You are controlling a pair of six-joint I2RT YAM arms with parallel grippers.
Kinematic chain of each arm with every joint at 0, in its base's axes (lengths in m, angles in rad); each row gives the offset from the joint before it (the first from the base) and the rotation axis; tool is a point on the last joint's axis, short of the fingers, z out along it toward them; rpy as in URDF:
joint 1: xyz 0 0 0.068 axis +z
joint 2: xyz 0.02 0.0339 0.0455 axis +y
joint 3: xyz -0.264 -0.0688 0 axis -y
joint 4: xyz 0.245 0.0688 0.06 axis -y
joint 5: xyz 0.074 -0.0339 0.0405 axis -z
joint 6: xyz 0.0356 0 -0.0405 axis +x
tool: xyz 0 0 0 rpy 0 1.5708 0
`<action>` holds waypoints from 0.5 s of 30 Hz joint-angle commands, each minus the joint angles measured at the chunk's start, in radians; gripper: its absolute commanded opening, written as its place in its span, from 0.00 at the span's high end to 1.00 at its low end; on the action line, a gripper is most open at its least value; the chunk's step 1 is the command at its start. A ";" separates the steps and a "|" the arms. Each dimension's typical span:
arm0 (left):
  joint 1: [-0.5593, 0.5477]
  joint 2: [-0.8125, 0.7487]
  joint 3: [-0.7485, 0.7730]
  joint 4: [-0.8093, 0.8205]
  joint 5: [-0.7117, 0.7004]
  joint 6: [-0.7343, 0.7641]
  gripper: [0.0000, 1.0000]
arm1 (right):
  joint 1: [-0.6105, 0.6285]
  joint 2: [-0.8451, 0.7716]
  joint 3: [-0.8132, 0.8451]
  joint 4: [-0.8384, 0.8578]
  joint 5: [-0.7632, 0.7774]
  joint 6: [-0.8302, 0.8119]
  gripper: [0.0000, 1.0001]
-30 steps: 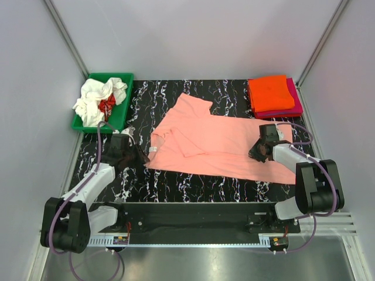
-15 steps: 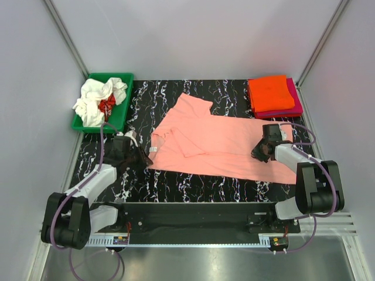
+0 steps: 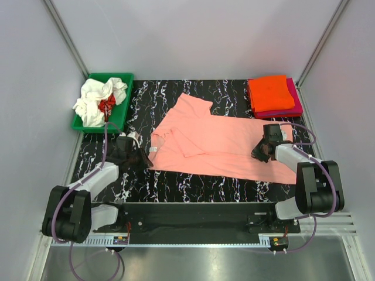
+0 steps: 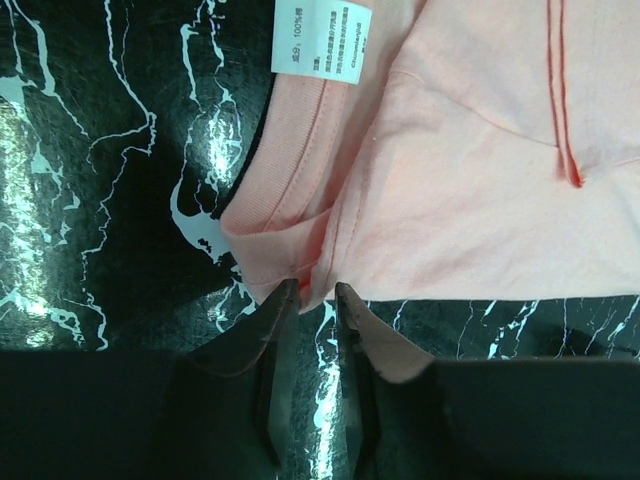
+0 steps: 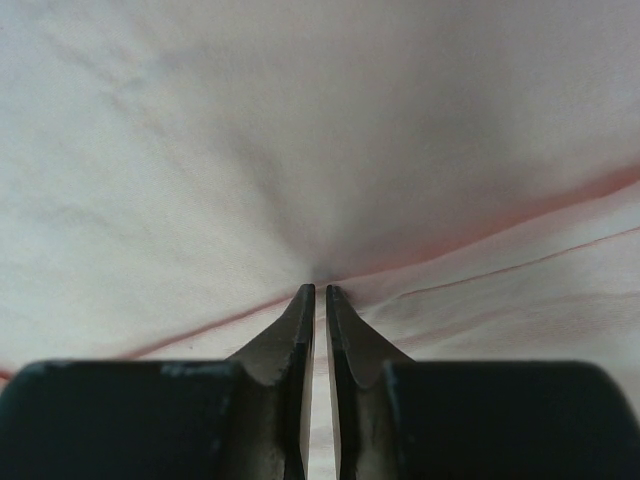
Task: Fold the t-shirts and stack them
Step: Fold the tshirt
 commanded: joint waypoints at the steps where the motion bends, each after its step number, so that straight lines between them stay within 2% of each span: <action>1: -0.005 0.008 0.040 0.022 -0.043 0.032 0.75 | -0.009 -0.012 -0.002 -0.007 0.000 -0.012 0.85; 5: -0.012 0.016 0.044 0.019 -0.066 0.038 0.71 | -0.010 -0.017 -0.003 -0.009 -0.005 -0.012 0.85; 7: -0.022 0.016 0.044 0.027 -0.078 0.038 0.73 | -0.011 -0.020 -0.006 -0.009 -0.003 -0.013 0.85; 8: -0.027 0.016 0.046 0.030 -0.078 0.036 0.76 | -0.011 -0.020 -0.005 -0.007 -0.003 -0.013 0.85; 9: -0.025 0.018 0.046 0.032 -0.075 0.035 0.84 | -0.011 -0.020 -0.005 -0.007 -0.003 -0.012 0.85; 12: -0.025 0.022 0.056 0.027 -0.086 0.027 1.00 | -0.014 -0.017 -0.006 -0.007 0.000 -0.012 0.85; 15: -0.028 0.045 0.117 -0.025 -0.131 0.047 1.00 | -0.040 0.017 0.003 -0.012 0.000 0.001 0.87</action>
